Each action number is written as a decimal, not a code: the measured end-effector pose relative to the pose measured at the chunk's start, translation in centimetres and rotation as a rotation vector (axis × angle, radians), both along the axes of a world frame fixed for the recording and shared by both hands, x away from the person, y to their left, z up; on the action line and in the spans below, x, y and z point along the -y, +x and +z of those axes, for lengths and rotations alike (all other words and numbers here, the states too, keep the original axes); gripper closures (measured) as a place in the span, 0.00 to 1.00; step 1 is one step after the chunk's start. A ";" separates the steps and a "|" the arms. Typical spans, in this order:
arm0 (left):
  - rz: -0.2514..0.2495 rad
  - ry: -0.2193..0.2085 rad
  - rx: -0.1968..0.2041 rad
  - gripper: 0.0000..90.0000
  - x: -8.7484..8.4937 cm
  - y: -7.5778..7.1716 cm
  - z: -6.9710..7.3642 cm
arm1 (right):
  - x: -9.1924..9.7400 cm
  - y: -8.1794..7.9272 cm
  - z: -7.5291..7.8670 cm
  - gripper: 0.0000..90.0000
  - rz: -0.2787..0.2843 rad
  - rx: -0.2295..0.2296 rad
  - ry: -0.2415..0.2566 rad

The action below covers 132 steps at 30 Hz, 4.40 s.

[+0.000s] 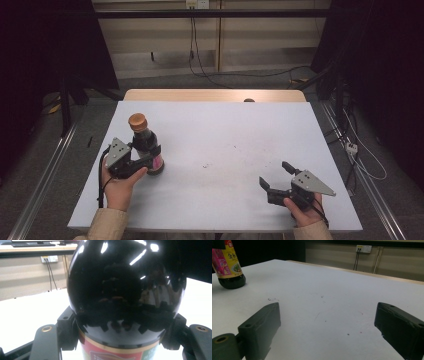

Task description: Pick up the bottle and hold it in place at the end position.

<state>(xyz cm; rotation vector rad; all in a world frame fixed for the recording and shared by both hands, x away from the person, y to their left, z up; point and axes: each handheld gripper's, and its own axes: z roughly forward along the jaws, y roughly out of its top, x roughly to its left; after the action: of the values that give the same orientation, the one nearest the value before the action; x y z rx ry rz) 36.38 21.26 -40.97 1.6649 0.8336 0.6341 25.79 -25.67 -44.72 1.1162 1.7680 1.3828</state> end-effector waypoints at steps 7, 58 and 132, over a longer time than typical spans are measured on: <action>-0.001 -0.013 -0.012 0.34 -0.1 0.2 0.0 | 0.0 0.0 0.0 0.07 -0.003 0.001 0.000; -0.145 -0.023 -0.027 0.35 4.9 3.5 2.9 | 0.2 0.0 0.5 0.07 0.013 0.020 -0.005; -0.339 0.009 -0.028 0.35 18.1 9.0 0.2 | 0.9 -0.1 0.2 0.08 0.002 0.011 0.012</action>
<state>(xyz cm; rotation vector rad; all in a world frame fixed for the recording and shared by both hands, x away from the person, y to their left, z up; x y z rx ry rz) 45.41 3.17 -40.74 1.7744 0.5490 0.3797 25.73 -26.58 -44.48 1.1113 1.7561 1.3999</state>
